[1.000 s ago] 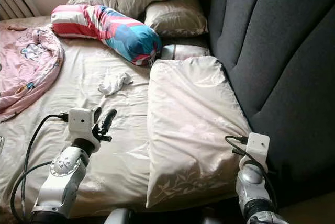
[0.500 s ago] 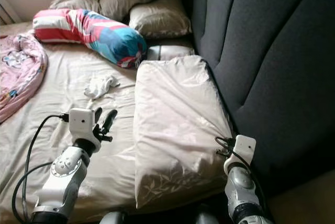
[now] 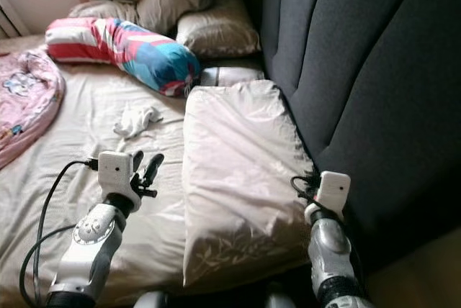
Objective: Clean up the room
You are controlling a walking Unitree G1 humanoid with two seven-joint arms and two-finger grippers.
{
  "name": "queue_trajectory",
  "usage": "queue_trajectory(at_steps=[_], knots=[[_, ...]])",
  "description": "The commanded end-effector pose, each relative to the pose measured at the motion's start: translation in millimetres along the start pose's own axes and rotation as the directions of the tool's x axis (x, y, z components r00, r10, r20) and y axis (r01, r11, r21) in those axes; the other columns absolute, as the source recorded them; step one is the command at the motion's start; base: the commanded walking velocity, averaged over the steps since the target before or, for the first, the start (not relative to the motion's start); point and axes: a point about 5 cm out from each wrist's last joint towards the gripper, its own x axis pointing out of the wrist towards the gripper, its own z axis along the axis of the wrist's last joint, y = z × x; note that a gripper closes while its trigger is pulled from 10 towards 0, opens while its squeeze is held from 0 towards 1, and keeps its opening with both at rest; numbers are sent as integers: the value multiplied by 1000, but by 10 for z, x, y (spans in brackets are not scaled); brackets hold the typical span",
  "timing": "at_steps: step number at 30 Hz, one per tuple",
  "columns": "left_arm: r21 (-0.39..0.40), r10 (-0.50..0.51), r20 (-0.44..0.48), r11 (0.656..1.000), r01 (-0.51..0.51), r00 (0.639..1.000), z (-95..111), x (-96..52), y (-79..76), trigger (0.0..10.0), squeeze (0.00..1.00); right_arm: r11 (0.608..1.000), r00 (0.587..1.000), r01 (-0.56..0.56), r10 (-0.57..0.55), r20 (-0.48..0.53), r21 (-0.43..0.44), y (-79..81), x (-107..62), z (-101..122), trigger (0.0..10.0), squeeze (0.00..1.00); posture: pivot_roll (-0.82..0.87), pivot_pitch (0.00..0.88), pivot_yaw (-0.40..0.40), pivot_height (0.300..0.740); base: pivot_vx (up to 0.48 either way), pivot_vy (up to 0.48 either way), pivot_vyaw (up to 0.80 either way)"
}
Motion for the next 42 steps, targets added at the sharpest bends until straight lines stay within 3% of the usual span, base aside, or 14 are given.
queue_trajectory(at_steps=[1, 2, 3, 9, 11, 14, 21, 28, 38, 42], knots=[[6, 18, -16, 1000, -18, 1000, -68, -41, 47, 10000, 0, 1000, 999, -27, 27, 38, 9, 19, -28, 25, 10000, 847, -26, 212, 14, 659, 0, 0, 0], [7, 27, -18, 1000, -27, 999, -80, -48, 61, 10000, 0, 999, 998, -43, 43, 46, 14, 43, -34, 32, 10000, 384, -28, 209, 13, 659, 0, 0, 0], [1, 48, -22, 999, -48, 999, -106, -63, 88, 10000, 0, 997, 996, -74, 73, 44, 18, 84, -47, 23, 10000, 0, -32, 205, 12, 659, 0, 0, 0], [-9, 73, -43, 997, -74, 996, -191, -117, 114, 10000, 0, 991, 992, -123, 122, 28, 53, 131, -139, -72, 10000, 0, -33, 177, 5, 659, 0, 0, 0], [-7, 72, -42, 997, -73, 996, -192, -115, 115, 10000, 0, 997, 997, -78, 78, -19, 25, 82, -159, -139, 10000, 0, -32, 174, 5, 669, 0, 0, 0], [-3, 71, -41, 997, -71, 997, -195, -99, 123, 10000, 0, 997, 998, -46, 48, -32, 59, 48, -183, -174, 10000, 0, -37, 160, 5, 689, 0, 0, 0], [1, 67, -65, 998, -67, 996, -283, -108, 100, 10000, 0, 994, 992, -87, 92, -85, 62, 136, -244, -282, 10000, 0, -39, 143, 3, 740, 0, 0, 0], [7, 75, -91, 997, -74, 993, -370, -117, 126, 10000, 0, 994, 988, -91, 98, -119, 61, 141, -253, -335, 10000, 0, -37, 147, 0, 740, 0, 0, 0], [32, 117, -229, 993, -112, 966, -741, -280, 239, 10000, 0, 994, 966, -108, 108, -235, 13, 106, -386, -571, 10000, 0, -31, 133, -7, 740, 0, 0, 0], [46, 143, -358, 990, -136, 923, -1047, -440, 323, 10000, 0, 997, 936, -77, 72, -344, 0, 33, -484, -755, 10000, 0, -32, 120, -11, 740, 0, 0, 0]])
